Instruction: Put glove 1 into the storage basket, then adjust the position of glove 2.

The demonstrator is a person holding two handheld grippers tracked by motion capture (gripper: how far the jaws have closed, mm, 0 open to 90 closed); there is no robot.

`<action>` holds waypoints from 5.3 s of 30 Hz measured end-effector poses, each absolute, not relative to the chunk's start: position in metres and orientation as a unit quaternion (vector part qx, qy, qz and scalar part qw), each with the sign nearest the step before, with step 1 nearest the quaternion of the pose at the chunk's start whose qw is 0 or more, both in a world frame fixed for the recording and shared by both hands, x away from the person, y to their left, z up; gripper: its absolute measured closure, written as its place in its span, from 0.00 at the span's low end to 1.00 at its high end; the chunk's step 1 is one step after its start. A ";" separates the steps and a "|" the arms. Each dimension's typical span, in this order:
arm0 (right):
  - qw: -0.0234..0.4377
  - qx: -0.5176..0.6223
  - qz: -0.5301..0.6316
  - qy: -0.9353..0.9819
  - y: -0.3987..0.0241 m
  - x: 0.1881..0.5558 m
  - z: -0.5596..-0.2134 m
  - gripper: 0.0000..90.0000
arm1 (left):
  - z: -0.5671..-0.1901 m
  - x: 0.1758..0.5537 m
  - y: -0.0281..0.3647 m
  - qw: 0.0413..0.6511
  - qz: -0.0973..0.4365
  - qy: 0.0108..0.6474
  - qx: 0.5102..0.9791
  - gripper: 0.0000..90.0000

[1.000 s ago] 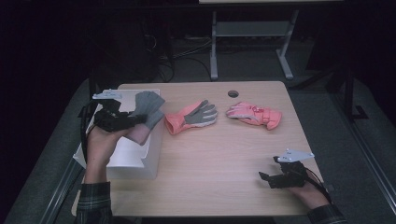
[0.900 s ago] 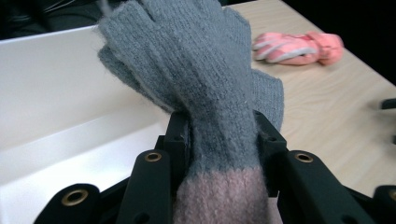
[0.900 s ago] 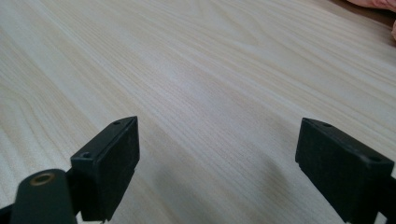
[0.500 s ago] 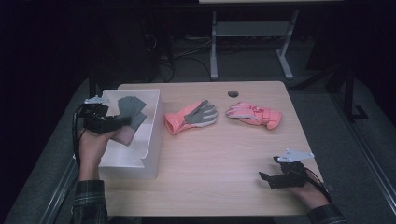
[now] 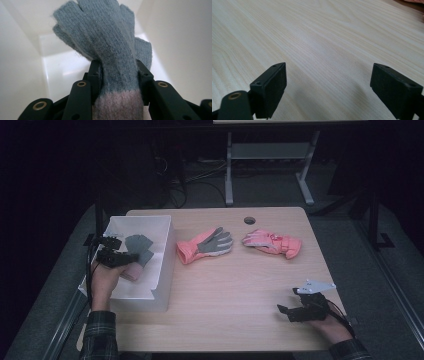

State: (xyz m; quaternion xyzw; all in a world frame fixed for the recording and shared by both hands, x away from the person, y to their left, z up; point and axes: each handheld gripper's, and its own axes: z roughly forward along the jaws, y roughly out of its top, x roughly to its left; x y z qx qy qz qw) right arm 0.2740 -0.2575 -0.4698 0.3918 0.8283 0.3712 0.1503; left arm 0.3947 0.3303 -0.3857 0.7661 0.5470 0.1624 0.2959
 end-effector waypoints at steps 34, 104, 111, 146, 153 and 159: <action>0.138 0.396 0.368 0.830 -0.260 0.274 -0.469 0.15 | -0.406 0.404 0.321 0.251 0.151 0.557 0.777 0.22; 0.132 0.391 0.373 0.831 -0.256 0.274 -0.467 0.15 | -0.337 0.418 0.114 0.380 0.096 0.380 0.838 1.00; 0.132 0.387 0.374 0.833 -0.255 0.274 -0.467 0.15 | -0.356 0.433 0.099 0.366 0.106 0.381 0.843 1.00; 0.127 0.385 0.373 0.834 -0.256 0.275 -0.469 0.15 | -0.437 0.497 0.102 0.282 0.118 0.445 0.841 1.00; 0.126 0.385 0.372 0.835 -0.256 0.275 -0.469 0.15 | -0.435 0.487 0.099 0.286 0.101 0.437 0.847 1.00; 0.129 0.382 0.371 0.836 -0.256 0.275 -0.469 0.15 | -0.433 0.474 0.095 0.288 0.081 0.426 0.854 1.00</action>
